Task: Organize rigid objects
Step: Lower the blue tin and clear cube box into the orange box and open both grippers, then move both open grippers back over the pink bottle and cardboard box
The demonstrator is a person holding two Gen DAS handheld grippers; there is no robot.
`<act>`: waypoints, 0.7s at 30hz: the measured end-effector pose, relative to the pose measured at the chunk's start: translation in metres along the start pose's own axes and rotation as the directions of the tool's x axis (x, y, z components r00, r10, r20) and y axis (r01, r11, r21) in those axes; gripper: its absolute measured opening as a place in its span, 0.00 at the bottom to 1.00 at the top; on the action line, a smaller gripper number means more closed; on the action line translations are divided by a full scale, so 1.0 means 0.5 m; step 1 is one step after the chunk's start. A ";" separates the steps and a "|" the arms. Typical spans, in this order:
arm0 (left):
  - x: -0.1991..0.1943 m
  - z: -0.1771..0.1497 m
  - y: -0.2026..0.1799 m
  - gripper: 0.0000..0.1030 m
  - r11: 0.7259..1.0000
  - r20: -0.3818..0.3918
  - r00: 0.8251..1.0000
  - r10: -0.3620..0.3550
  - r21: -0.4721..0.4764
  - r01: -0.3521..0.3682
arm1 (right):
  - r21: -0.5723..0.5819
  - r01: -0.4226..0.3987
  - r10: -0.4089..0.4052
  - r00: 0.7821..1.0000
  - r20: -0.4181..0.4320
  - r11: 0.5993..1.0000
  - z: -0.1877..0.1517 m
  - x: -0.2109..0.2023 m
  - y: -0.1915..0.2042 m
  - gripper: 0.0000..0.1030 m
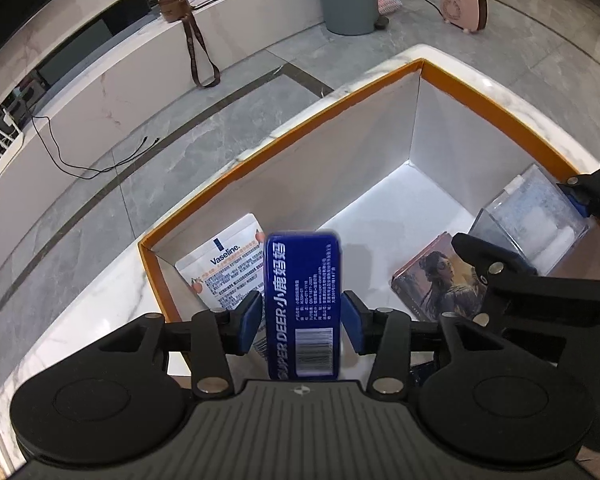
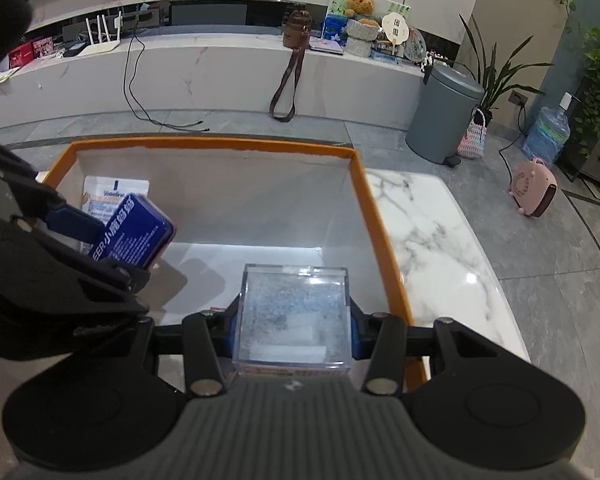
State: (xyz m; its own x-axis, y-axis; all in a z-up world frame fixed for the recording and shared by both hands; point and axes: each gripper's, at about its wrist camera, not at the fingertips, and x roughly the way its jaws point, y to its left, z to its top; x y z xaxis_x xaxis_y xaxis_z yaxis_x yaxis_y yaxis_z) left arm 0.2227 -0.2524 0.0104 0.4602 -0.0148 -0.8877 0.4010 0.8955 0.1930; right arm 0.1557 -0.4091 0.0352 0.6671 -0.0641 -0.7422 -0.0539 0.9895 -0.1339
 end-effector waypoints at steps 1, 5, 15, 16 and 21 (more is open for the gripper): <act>-0.002 0.001 0.002 0.55 1.000 0.005 1.000 0.003 -0.007 -0.003 | 0.002 0.007 -0.007 1.000 0.004 1.000 0.002 0.001 0.000 0.57; -0.015 0.006 0.014 0.65 0.999 0.035 0.999 0.002 -0.032 -0.001 | 0.026 0.000 -0.001 1.000 0.026 1.000 0.002 -0.008 -0.006 0.60; -0.050 0.008 0.022 0.70 0.999 0.077 0.997 -0.009 -0.038 0.012 | 0.066 -0.019 0.015 0.998 0.062 0.998 0.013 -0.033 -0.018 0.61; -0.053 0.008 0.023 0.70 0.999 0.079 0.997 -0.011 -0.037 0.014 | 0.070 -0.021 0.016 0.998 0.067 0.997 0.014 -0.037 -0.019 0.61; -0.076 0.006 0.027 0.70 0.999 0.098 0.995 -0.011 -0.029 0.014 | 0.083 -0.026 0.019 0.997 0.078 0.996 0.018 -0.050 -0.024 0.63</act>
State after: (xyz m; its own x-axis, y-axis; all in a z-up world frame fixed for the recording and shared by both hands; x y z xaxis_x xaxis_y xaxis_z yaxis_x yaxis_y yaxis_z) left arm 0.2129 -0.2411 0.0482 0.5313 -0.0687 -0.8444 0.3842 0.9079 0.1678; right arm 0.1463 -0.4183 0.0609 0.7220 -0.0350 -0.6910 -0.0090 0.9982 -0.0599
